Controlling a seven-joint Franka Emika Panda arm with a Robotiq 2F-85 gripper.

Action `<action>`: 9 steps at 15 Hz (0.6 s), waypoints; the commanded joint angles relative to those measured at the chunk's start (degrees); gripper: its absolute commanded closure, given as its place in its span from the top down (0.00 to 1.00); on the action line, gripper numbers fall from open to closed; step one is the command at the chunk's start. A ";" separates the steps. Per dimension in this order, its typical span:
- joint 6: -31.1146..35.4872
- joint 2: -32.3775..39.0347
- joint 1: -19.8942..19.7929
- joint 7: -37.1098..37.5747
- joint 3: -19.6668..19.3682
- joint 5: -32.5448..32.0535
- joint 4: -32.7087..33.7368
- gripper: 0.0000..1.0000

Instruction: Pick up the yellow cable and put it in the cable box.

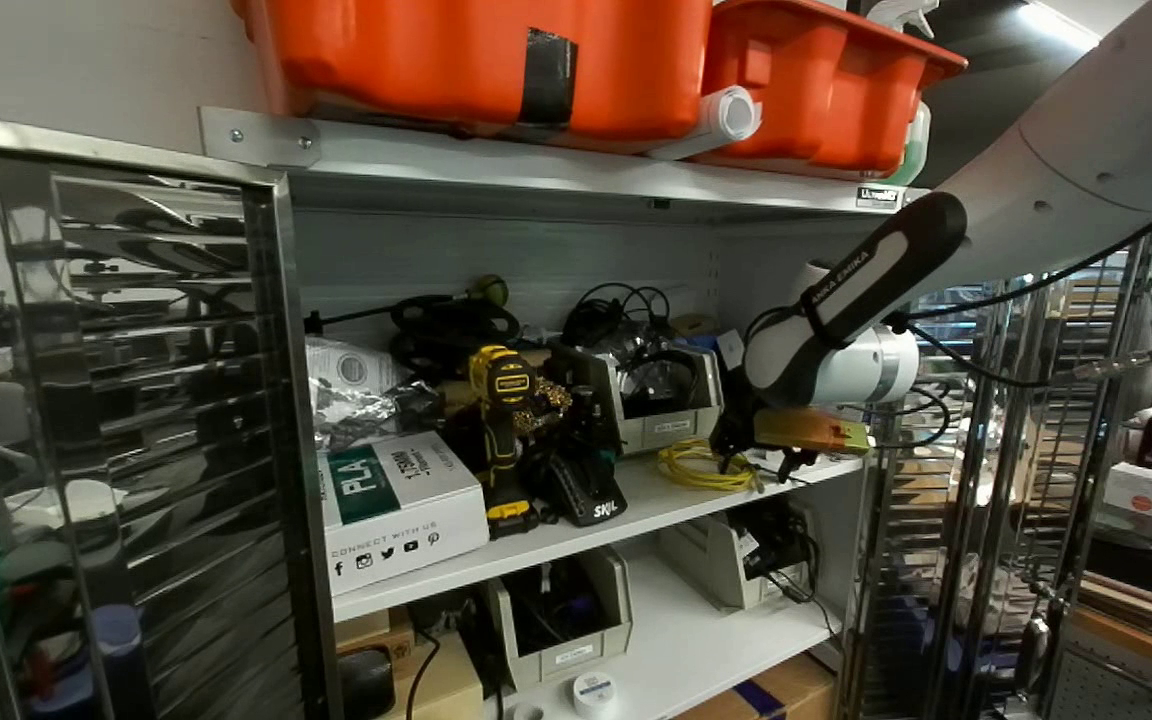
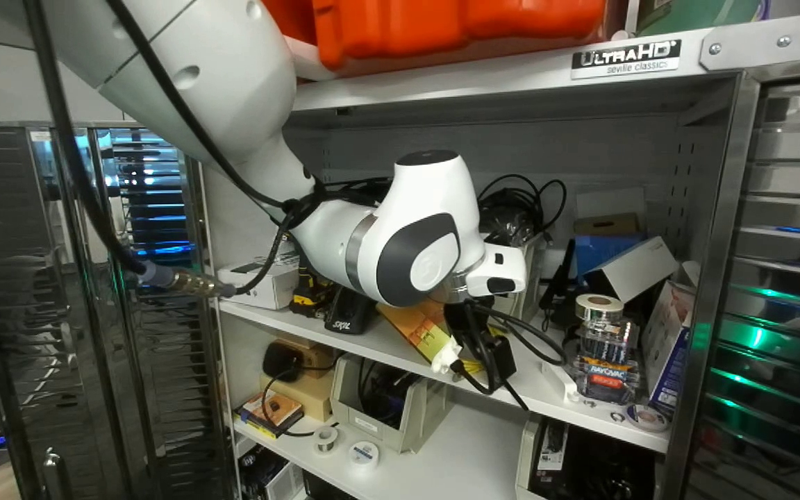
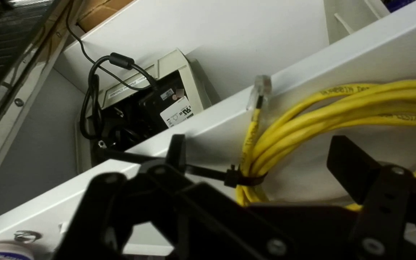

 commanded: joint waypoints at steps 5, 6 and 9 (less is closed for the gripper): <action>-4.49 0.73 2.17 3.68 -2.16 -5.17 2.73 0.44; -5.80 0.58 2.27 4.02 -2.41 -5.80 2.97 0.35; -10.04 0.58 2.91 5.27 -2.89 -8.18 4.29 0.12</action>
